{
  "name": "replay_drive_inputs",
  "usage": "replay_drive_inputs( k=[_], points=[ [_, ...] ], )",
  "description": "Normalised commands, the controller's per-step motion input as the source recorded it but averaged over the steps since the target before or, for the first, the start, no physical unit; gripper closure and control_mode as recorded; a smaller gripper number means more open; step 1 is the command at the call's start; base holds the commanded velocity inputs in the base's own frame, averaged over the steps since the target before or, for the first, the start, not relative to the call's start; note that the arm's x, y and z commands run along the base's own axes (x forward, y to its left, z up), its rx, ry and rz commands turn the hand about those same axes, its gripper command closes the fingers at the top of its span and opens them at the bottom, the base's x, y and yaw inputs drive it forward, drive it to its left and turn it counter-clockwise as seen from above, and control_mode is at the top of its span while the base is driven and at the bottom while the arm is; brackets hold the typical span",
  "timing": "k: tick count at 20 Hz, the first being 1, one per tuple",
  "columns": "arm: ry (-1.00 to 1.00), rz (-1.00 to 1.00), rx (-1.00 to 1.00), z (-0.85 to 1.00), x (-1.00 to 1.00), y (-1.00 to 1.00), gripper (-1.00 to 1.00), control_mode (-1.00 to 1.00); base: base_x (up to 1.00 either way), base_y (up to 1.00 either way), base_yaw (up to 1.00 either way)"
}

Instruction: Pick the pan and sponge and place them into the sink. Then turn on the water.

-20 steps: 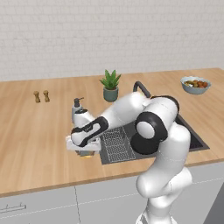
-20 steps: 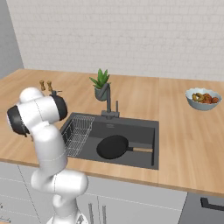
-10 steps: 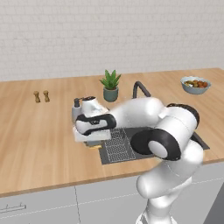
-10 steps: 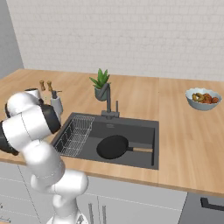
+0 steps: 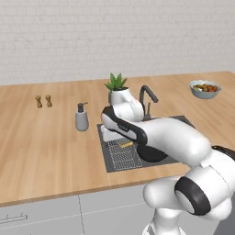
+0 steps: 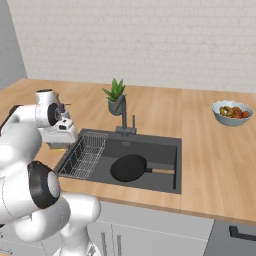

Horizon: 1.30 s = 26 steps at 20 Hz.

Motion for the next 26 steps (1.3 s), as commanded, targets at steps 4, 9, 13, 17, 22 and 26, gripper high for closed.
replay_drive_inputs(
  k=[4, 9, 13, 17, 22, 26],
  points=[
    [-0.01, 0.19, -0.01, 0.0, -0.15, -0.56, 1.0, -1.0, 0.0, 0.0, 0.0],
    [-0.01, 0.11, 0.0, 0.0, -0.41, -0.7, 1.0, -1.0, 0.0, 0.0, 0.0],
    [0.03, 0.05, 0.0, 0.32, -0.21, -0.79, 1.0, -1.0, 0.0, 0.0, 0.0],
    [0.12, 0.05, 0.0, 0.31, 0.0, -0.78, 1.0, -1.0, 0.0, 0.0, 0.0],
    [0.18, 0.05, 0.0, 0.06, 0.02, -0.9, 1.0, -1.0, 0.0, 0.0, 0.0],
    [0.14, 0.07, 0.0, -0.01, 0.25, -1.0, 1.0, -1.0, 0.0, 0.0, 0.0]
  ],
)
